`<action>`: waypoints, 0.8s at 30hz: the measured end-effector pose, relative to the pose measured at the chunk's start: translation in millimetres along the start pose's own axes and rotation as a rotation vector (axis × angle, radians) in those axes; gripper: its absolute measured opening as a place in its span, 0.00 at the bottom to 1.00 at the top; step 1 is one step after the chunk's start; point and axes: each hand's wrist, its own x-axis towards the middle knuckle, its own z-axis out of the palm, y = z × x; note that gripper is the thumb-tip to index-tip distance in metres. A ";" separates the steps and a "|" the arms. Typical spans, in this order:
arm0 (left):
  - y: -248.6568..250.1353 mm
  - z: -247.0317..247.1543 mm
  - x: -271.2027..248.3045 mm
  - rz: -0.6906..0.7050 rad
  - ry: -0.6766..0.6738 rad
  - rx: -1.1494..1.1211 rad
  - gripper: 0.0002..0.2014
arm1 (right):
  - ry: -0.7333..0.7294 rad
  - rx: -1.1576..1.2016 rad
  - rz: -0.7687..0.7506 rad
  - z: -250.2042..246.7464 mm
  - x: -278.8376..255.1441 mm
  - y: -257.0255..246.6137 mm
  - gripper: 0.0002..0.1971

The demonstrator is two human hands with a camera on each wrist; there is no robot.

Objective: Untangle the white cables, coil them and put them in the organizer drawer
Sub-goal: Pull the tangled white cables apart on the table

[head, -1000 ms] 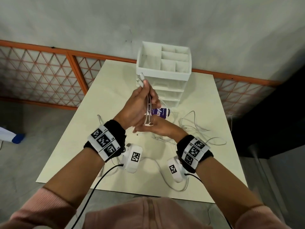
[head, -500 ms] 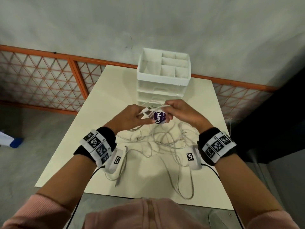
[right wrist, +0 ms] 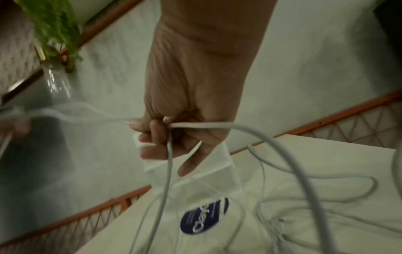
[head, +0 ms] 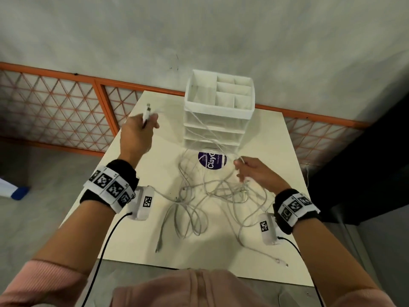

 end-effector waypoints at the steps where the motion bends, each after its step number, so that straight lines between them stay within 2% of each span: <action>1: -11.2 3.2 -2.5 -0.079 -0.038 0.141 0.12 | 0.029 0.030 -0.007 -3.8 -0.8 -6.9 0.17; 2: -18.5 6.1 -5.9 -0.158 -0.085 0.271 0.16 | 0.065 0.073 0.010 -7.6 -0.3 -18.0 0.18; 3: -21.7 9.7 -11.1 -0.205 -0.116 0.334 0.25 | 0.100 0.101 0.043 -11.6 1.1 -30.2 0.19; 4: -19.1 13.0 -16.5 -0.193 -0.124 0.307 0.32 | 0.125 0.094 0.068 -14.6 4.1 -42.0 0.21; 5: -11.9 17.7 -22.0 -0.125 -0.117 0.230 0.35 | 0.133 0.038 0.085 -16.3 6.4 -53.8 0.22; 7: 10.9 29.2 -33.8 0.074 -0.199 0.030 0.34 | 0.066 -0.134 0.101 -13.9 10.5 -71.8 0.23; 8: 21.7 35.8 -40.1 0.147 -0.312 -0.068 0.32 | 0.007 -0.195 0.093 -10.6 10.3 -80.0 0.24; 10: 36.4 48.2 -48.8 0.185 -0.578 -0.244 0.28 | -0.084 -0.209 0.036 -3.0 10.0 -97.3 0.24; 11: 38.9 53.5 -51.0 0.193 -0.667 -0.272 0.22 | -0.098 -0.186 0.001 -1.4 9.4 -105.5 0.24; 12: 38.8 58.3 -51.8 0.214 -0.695 -0.251 0.13 | -0.086 -0.173 -0.028 -1.8 9.9 -112.0 0.24; 13: 37.9 60.0 -52.3 0.233 -0.693 -0.219 0.04 | -0.062 -0.171 -0.054 -3.7 9.4 -115.5 0.25; 17: 40.8 52.8 -49.0 0.317 -0.588 -0.065 0.09 | -0.018 -0.120 -0.062 -13.0 2.8 -101.8 0.21; 21: 44.7 42.5 -37.1 0.417 -0.253 -0.034 0.09 | -0.037 -0.057 -0.041 -7.6 -0.6 -62.8 0.16; 24: 47.5 35.1 -27.1 0.401 -0.064 -0.069 0.11 | -0.096 -0.103 0.053 2.8 0.5 -20.6 0.16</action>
